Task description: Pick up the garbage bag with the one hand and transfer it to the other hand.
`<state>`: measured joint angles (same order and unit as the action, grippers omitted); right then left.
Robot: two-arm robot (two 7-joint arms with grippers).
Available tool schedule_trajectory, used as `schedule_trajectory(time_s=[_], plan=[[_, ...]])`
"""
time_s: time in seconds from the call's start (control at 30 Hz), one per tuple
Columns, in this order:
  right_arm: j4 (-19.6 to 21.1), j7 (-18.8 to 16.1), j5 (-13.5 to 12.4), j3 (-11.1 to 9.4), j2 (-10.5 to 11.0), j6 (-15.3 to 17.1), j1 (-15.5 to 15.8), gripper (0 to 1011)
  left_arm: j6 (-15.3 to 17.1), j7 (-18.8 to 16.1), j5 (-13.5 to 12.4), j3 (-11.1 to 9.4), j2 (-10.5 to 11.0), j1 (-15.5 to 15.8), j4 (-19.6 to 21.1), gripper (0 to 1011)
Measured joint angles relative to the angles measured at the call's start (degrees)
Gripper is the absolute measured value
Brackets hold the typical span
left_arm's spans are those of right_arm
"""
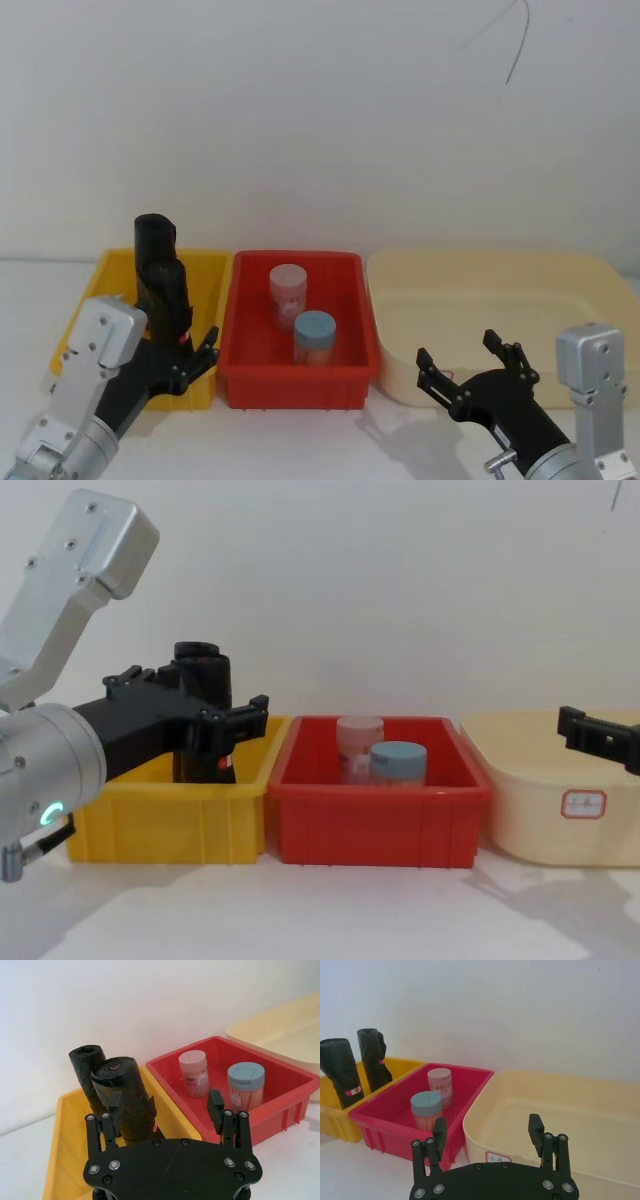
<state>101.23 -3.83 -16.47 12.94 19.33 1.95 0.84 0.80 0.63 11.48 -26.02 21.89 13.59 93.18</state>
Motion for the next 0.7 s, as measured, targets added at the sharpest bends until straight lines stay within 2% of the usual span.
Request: schedule_trajectory(time_s=[0.7], plan=[[0.0, 0.0, 0.0, 0.0, 0.0, 0.0, 0.0, 1002, 0.0, 0.0, 0.0, 0.0, 0.0, 0.0, 0.0, 1001]])
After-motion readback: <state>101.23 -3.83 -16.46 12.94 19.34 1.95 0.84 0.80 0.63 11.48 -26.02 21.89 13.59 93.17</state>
